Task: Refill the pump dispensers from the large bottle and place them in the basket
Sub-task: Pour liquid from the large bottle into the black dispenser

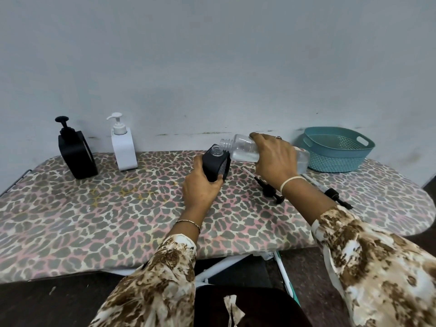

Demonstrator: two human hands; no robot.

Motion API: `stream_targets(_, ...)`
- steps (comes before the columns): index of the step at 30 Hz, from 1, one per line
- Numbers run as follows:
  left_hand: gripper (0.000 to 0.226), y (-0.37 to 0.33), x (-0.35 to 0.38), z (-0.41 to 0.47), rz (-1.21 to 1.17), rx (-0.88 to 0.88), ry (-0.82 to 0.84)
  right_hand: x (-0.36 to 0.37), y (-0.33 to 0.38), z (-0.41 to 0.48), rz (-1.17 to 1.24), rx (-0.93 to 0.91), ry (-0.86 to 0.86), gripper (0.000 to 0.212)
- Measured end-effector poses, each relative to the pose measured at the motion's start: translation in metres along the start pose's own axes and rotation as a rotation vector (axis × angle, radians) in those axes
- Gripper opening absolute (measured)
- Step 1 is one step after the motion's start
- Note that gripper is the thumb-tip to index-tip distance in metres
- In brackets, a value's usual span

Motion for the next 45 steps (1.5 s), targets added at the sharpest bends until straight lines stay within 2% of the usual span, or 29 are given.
stream_targets(45, 0.070, -0.0061, 0.0010, 0.0001, -0.041, -0.003, 0.053, -0.0103, 0.0022, 0.0066, -0.066, -0.047, -0.016, 0.051)
Point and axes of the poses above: each hand's wrist, its own z-axis towards the middle knuckle, its own x-axis out of the palm, y = z × x, the point moved 10 cm from there along z, towards the middle knuckle, and after that the axes turned 12 degrees about -z, right-handed, at the moved point
